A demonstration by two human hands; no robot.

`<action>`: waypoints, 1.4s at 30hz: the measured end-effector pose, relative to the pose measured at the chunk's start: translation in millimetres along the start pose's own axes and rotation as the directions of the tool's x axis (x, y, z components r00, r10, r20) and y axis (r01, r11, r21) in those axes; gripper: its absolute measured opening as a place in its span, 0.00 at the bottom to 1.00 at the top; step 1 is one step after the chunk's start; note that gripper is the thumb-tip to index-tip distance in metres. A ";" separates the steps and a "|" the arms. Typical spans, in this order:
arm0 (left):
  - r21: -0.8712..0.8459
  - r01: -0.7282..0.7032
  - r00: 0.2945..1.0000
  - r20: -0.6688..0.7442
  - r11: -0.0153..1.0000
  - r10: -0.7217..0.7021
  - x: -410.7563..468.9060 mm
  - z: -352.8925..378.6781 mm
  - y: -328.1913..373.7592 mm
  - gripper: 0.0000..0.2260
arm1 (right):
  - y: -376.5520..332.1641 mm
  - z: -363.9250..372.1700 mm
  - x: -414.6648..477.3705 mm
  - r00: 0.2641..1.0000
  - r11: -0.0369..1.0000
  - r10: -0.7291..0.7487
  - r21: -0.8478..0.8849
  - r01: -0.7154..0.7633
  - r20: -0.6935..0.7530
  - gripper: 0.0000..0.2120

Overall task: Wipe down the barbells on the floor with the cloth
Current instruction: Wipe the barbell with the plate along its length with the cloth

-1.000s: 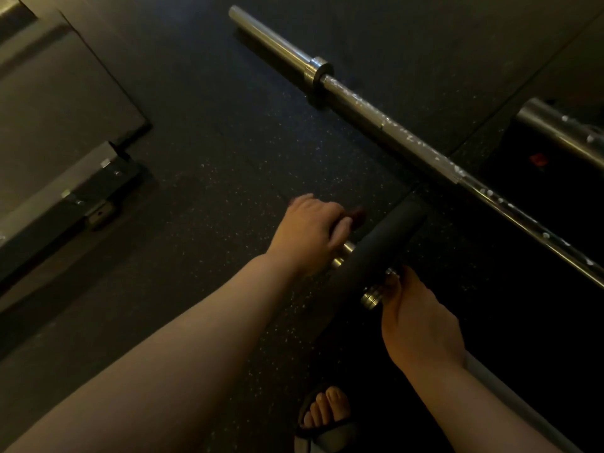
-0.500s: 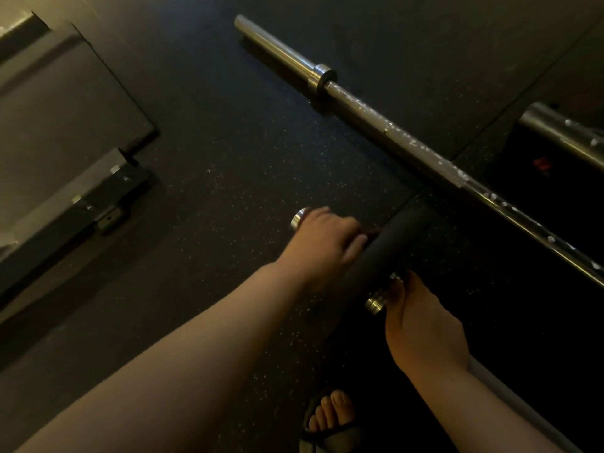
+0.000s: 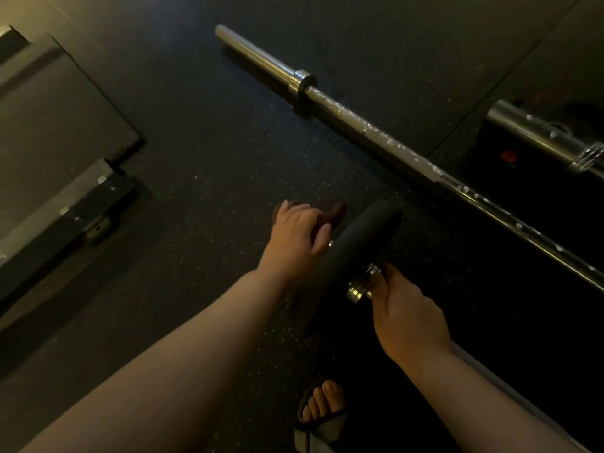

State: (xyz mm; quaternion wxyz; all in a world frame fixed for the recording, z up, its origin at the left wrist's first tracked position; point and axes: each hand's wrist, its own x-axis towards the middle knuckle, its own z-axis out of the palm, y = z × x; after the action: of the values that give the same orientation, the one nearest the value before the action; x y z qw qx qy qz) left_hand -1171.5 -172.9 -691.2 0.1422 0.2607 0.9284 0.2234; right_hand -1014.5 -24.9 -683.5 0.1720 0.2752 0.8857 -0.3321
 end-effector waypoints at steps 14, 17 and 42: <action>-0.558 0.281 0.848 -0.236 0.781 -0.474 -118.2 -45.1 15.5 0.07 | 41.6 -11.6 -46.9 0.999 0.987 0.036 0.155 -0.042 0.040 0.25; -0.494 -0.016 0.870 -0.435 0.869 -0.232 -118.3 -59.1 63.3 0.11 | 49.0 -12.4 -56.2 0.999 0.973 0.021 0.230 -0.028 0.034 0.25; -0.303 0.096 0.992 0.104 0.948 -0.067 -127.6 51.7 104.1 0.30 | 30.4 -10.8 -29.8 0.980 0.988 -0.154 0.010 0.154 0.126 0.34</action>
State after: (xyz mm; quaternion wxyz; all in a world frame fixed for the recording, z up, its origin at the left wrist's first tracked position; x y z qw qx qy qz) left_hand -1003.0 -145.6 -666.0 0.2331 0.2068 0.8846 0.3469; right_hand -974.0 -9.5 -676.2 0.2016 0.1841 0.8915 -0.3614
